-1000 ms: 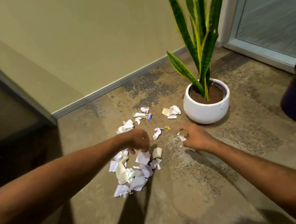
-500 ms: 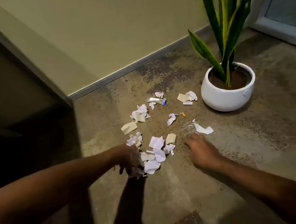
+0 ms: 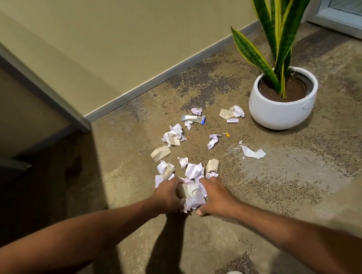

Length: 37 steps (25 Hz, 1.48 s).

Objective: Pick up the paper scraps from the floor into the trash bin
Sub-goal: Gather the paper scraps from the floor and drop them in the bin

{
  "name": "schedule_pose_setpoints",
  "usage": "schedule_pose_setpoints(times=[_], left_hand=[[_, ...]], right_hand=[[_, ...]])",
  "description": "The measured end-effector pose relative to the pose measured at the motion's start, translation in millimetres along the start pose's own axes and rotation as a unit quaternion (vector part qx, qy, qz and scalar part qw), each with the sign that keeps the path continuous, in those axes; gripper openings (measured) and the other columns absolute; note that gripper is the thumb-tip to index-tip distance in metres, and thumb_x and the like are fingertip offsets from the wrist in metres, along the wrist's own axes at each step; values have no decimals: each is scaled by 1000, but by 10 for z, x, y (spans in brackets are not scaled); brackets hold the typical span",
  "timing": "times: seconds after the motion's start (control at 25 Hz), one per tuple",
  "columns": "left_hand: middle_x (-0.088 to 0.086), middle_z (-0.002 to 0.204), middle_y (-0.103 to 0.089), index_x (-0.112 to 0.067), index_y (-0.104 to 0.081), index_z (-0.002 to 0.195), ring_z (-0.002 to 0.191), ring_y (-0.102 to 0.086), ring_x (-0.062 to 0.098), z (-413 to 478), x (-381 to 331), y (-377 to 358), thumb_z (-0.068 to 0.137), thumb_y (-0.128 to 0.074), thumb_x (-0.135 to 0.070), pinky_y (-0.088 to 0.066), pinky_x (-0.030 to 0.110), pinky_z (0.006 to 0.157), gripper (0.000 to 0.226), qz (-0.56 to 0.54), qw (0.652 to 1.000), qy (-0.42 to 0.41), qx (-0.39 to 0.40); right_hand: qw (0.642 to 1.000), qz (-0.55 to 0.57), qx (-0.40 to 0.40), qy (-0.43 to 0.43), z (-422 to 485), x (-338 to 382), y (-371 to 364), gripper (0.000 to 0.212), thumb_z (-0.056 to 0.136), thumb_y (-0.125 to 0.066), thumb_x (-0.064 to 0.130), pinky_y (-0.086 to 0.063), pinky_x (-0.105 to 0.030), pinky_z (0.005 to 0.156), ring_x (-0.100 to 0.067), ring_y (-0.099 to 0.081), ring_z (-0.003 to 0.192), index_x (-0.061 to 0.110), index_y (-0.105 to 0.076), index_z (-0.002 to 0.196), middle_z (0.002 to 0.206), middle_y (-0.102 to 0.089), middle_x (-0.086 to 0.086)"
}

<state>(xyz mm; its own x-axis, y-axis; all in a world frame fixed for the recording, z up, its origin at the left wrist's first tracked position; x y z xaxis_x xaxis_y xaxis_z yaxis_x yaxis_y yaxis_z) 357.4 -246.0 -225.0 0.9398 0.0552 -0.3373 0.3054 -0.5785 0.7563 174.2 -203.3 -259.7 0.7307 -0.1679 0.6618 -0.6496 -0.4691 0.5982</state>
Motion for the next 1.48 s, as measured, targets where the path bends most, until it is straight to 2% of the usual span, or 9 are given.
schedule_pose_setpoints(times=[0.2, 0.44, 0.56, 0.76, 0.92, 1.04, 1.16, 1.36, 1.48], left_hand=[[1, 106, -68, -29, -61, 121, 86, -64, 13, 46, -241, -59, 80, -73, 1, -54, 24, 63, 53, -135, 989, 41, 35], [12, 91, -67, -18, -64, 114, 76, -69, 26, 121, -606, -76, 80, -69, 16, -65, 48, 77, 48, -235, 971, 41, 33], [17, 94, -67, -12, -64, 116, 71, -69, 34, 156, -914, -49, 76, -67, 22, -66, 57, 74, 53, -275, 961, 10, 41], [6, 84, -63, -4, -66, 119, 60, -62, 12, 231, -1670, 106, 83, -64, 20, -51, 27, 53, 43, -292, 952, -83, 36], [6, 90, -63, -14, -68, 116, 72, -63, 19, 384, -2340, 155, 83, -64, 12, -59, 42, 65, 42, -302, 941, -146, 38], [5, 90, -65, -11, -71, 115, 71, -62, 15, 408, -2910, 161, 76, -67, 9, -54, 28, 59, 45, -308, 927, -212, 16], [-2, 93, -73, -22, -75, 110, 76, -64, 11, 348, -3534, 172, 79, -72, 0, -49, 17, 57, 39, -292, 917, -273, -11], [-7, 103, -77, -24, -77, 112, 89, -69, 8, 121, -4569, 289, 85, -75, -8, -58, 28, 78, 31, -297, 880, -369, -46], [-3, 110, -77, -20, -76, 118, 90, -69, 11, -51, -5116, 410, 87, -71, -9, -56, 27, 75, 33, -325, 850, -414, -32]], right_hand=[[993, 118, -7, -31, 382, -331, -286, 92, 30, -82, 50, -67, -51, 75, -22, -72, 95, 40, -53, 117, 105, -68, 10], [962, 264, -17, -64, 76, -298, 131, 78, 53, -77, 12, -68, -57, 72, -30, -78, 95, 48, -60, 120, 101, -78, 3], [947, 307, -48, -85, -40, -371, 441, 77, 58, -74, 0, -68, -59, 73, -31, -77, 99, 50, -62, 116, 103, -79, 2], [917, 363, -138, -85, -312, -547, 1124, 73, 56, -78, -1, -64, -57, 89, -28, -76, 104, 40, -67, 115, 105, -81, 5], [880, 411, -227, -69, -589, -734, 1708, 73, 63, -75, -15, -62, -43, 93, -24, -76, 109, 28, -70, 121, 110, -82, 4], [853, 429, -293, -47, -843, -871, 2167, 69, 68, -70, -25, -61, -39, 87, -22, -74, 102, 25, -70, 115, 111, -81, -2], [835, 420, -354, -36, -1131, -1022, 2629, 65, 71, -69, -26, -58, -32, 73, -18, -72, 91, 24, -71, 113, 103, -80, 0], [803, 398, -443, -3, -1654, -1238, 3445, 62, 74, -76, -23, -60, -25, 69, -8, -70, 86, 26, -70, 111, 99, -78, 3], [795, 369, -480, 25, -1936, -1326, 3921, 66, 71, -78, -26, -59, -21, 69, -9, -70, 87, 21, -68, 116, 100, -77, 0]])
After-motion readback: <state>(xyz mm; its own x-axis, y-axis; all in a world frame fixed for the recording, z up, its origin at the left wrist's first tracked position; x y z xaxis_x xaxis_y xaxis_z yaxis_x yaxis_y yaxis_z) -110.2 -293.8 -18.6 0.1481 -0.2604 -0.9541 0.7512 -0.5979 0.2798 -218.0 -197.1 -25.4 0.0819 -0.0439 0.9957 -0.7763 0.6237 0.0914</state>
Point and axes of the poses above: each hand's wrist, its own z-axis towards the middle knuckle, its own y-axis out of the back of the hand, x = y × z, the point moved 3 cm from there along z, towards the middle knuckle
